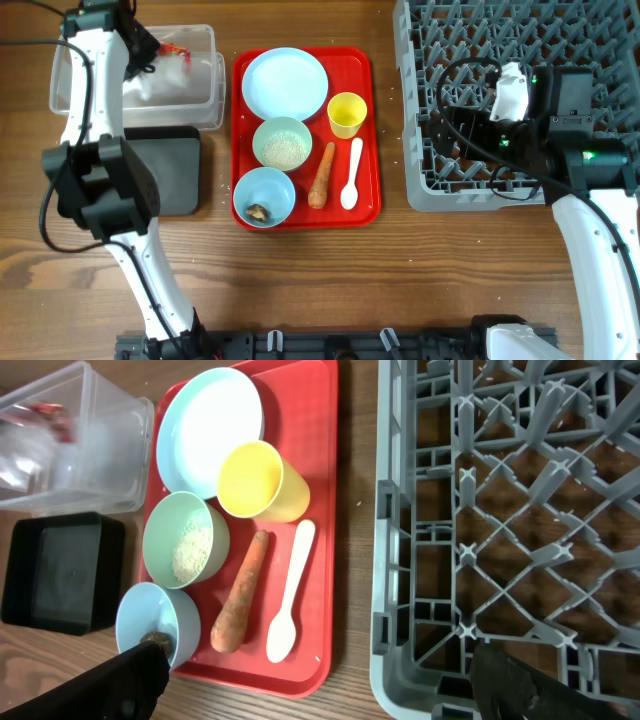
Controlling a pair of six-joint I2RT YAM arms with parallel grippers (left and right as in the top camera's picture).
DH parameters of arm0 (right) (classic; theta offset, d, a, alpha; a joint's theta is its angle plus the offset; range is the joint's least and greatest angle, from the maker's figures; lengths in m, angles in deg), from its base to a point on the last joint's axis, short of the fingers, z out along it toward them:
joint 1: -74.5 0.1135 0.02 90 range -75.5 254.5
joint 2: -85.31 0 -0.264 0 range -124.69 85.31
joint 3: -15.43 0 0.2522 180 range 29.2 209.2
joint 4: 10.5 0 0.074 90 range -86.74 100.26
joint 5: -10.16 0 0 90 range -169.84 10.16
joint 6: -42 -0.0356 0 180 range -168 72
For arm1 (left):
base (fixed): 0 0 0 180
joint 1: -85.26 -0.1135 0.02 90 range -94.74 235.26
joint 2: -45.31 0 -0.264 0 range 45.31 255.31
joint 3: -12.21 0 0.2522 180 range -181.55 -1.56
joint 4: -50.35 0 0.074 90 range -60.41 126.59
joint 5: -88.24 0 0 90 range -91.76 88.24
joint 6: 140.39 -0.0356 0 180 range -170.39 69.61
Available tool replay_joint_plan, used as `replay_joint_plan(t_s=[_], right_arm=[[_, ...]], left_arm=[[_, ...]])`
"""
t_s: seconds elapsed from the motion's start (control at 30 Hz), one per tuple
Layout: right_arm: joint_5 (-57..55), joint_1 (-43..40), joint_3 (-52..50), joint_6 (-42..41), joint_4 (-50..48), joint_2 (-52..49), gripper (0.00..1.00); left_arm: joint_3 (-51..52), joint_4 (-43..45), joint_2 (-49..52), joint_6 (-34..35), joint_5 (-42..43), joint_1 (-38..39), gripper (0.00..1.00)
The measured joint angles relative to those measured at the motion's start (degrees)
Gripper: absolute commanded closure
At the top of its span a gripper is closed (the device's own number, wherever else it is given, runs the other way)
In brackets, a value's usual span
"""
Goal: Sort waste into correct bins and load items into the dishwasher rack
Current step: 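Grasp the tissue and wrapper from the white plate with left gripper, drop into clear bin, then reach the left gripper to the green bowl of rice and grasp it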
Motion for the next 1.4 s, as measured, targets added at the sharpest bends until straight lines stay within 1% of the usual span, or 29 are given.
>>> replay_joint_plan(t_s=[0.07, 0.17, 0.23, 0.3, 0.33, 0.37, 0.4, 0.43, 0.47, 0.5, 0.53, 0.57, 0.63, 0.67, 0.7, 0.8, 0.83, 0.93, 0.97, 1.03, 1.1, 1.13, 1.17, 1.2, 1.23, 1.27, 1.3, 1.37, 1.4], right_arm=[[0.0, 0.0, 0.0, -0.02, 0.0, 0.0, 0.0], [0.0, 0.0, 0.0, -0.02, 0.0, 0.0, 0.0], [0.0, 0.0, 0.0, -0.02, 0.0, 0.0, 0.0], [0.0, 0.0, 0.0, -0.02, 0.0, 0.0, 0.0], [0.0, 0.0, 0.02, -0.02, -0.02, 0.0, 0.0], [0.0, 0.0, 0.02, -0.02, -0.09, 0.0, 0.0], [0.0, 0.0, 0.02, -0.02, -0.04, -0.04, 0.0], [0.02, 0.0, 0.02, -0.02, 0.0, -0.04, 0.0], [0.0, 0.0, 0.0, -0.02, -0.02, -0.04, 0.0], [0.0, 0.0, 0.02, -0.02, -0.04, -0.04, 0.0], [0.0, 0.0, 0.02, -0.02, -0.04, -0.04, 0.0], [0.0, 0.0, 0.02, -0.02, -0.17, -0.09, 0.0], [0.0, 0.0, 0.02, -0.02, -0.22, -0.09, 0.0], [0.0, 0.0, 0.02, -0.02, -0.22, -0.15, 0.0], [0.0, 0.0, 0.02, -0.02, -0.24, -0.26, 0.0], [0.0, 0.0, 0.02, 0.0, -0.24, -0.46, 0.0], [0.0, 0.0, 0.02, 0.0, -0.24, -0.59, 0.0], [0.0, 0.0, 0.02, 0.0, -0.2, -1.18, 0.0], [0.0, 0.0, 0.02, -0.02, -0.17, -1.46, 0.0], [0.0, 0.0, 0.02, -0.02, -0.15, -1.97, 0.0], [0.0, 0.0, 0.02, -0.02, -0.15, -1.97, 0.0], [0.0, 0.0, 0.02, -0.02, 0.0, -1.99, 0.0], [0.0, 0.0, 0.02, -0.02, 0.04, -1.99, 0.0], [0.0, 0.0, 0.02, -0.02, 0.22, -1.99, 0.0], [0.0, 0.0, 0.02, -0.02, 0.22, -1.99, 0.0], [0.0, 0.0, 0.02, -0.02, 0.22, -2.01, 0.0], [0.0, 0.0, 0.02, -0.02, 0.24, -2.08, 0.0], [0.0, 0.0, 0.02, -0.02, 0.24, -2.08, 0.0], [0.0, 0.0, 0.02, 0.0, 0.24, -2.08, 0.0]], left_arm=[[0.11, 0.02, 2.84, 0.17, 0.0, -0.22, 0.0], [0.11, 0.11, 2.82, 0.09, 0.02, -0.22, 0.0], [0.11, -0.2, 1.9, -2.6, 1.84, -0.22, 0.01], [0.11, -2.03, -1.25, -4.94, 3.78, 0.04, 0.0], [0.13, -6.45, -4.22, -5.7, 4.35, 0.57, 0.01], [0.07, -8.48, -7.32, -6.14, 4.76, 1.7, 0.01], [0.07, -12.41, -10.08, -6.38, 5.22, 3.23, 0.03], [-0.02, -14.19, -11.69, -7.1, 5.7, 4.68, 0.05], [-0.11, -17.03, -13.2, -8.5, 6.82, 6.78, 0.09], [-0.17, -20.74, -14.1, -11.21, 9.05, 10.75, 0.09], [-0.15, -21.33, -14.05, -12.33, 9.81, 12.57, 0.09], [-0.09, -23.17, -13.99, -14.29, 10.45, 14.64, 0.12], [-0.04, -23.3, -13.99, -16.83, 11.28, 19.61, 0.29], [0.17, -23.56, -13.99, -18.23, 11.47, 22.43, 0.32], [1.11, -24.04, -13.99, -19.54, 11.87, 26.38, 0.32], [10.91, -19.61, -14.03, -21.81, 12.37, 31.91, 0.32], [14.08, -17.77, -13.88, -23.63, 12.52, 32.96, 0.32], [25.05, -8.76, -13.77, -31.95, 13.16, 36.35, 0.34], [25.97, -8.11, -13.75, -33.18, 13.38, 36.96, 0.35], [28.48, -2.25, -13.75, -36.09, 13.84, 37.81, 0.35], [30.16, 0.85, -13.75, -37.13, 13.81, 37.77, 0.4], [31.12, 2.14, -13.75, -37.44, 13.81, 37.75, 0.43], [32.04, 3.39, -13.75, -37.66, 13.81, 37.7, 0.5], [33.51, 4.68, -13.75, -37.92, 13.81, 37.7, 0.59], [34.47, 5.75, -13.75, -38.14, 13.81, 37.7, 0.62], [35.06, 6.47, -13.75, -38.1, 13.84, 37.7, 0.7], [35.95, 8.41, -13.75, -38.49, 13.81, 37.7, 0.73], [36.48, 9.18, -13.75, -38.53, 13.81, 37.7, 0.8], [36.72, 9.18, -13.75, -38.56, 13.81, 37.7, 0.89]])
